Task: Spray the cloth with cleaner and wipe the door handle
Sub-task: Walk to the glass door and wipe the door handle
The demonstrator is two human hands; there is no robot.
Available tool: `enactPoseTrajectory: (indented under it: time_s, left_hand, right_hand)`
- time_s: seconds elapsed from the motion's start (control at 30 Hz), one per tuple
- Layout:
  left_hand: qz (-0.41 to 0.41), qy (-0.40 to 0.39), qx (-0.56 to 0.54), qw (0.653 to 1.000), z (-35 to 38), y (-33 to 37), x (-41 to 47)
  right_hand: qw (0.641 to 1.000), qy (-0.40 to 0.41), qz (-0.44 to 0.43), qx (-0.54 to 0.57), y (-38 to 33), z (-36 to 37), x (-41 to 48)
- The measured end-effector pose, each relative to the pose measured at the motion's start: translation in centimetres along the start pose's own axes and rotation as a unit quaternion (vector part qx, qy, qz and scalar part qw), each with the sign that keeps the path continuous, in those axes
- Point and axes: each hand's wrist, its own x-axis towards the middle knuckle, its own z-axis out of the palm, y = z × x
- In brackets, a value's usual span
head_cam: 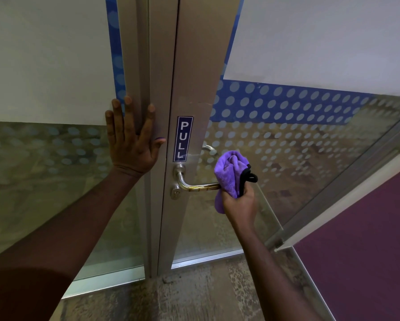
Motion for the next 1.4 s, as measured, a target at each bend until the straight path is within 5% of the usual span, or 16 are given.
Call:
enactPoseTrajectory:
  time_s: [0.27,0.67,1.13,1.4]
  left_hand:
    - [-0.005,-0.006,-0.004,1.0,0.1,0.0,-0.1]
    - [-0.01,-0.011,-0.019,1.0,-0.3,0.0,-0.1]
    - [0.003,-0.021,-0.015,1.0,-0.7,-0.1,0.1]
    - [0.01,-0.017,-0.016,1.0,-0.9,0.1,0.1]
  right_hand:
    - [0.998,0.041,-0.04,-0.023,-0.6,1.8,-3.0]
    - [0.998,-0.062,-0.017,-0.007,0.2,1.1,-1.9]
    - [0.993,0.096,-0.04,-0.057,-1.5,4.1,-3.3]
    - [0.987,0.149,0.036,-0.048,-4.0,8.8,-5.7]
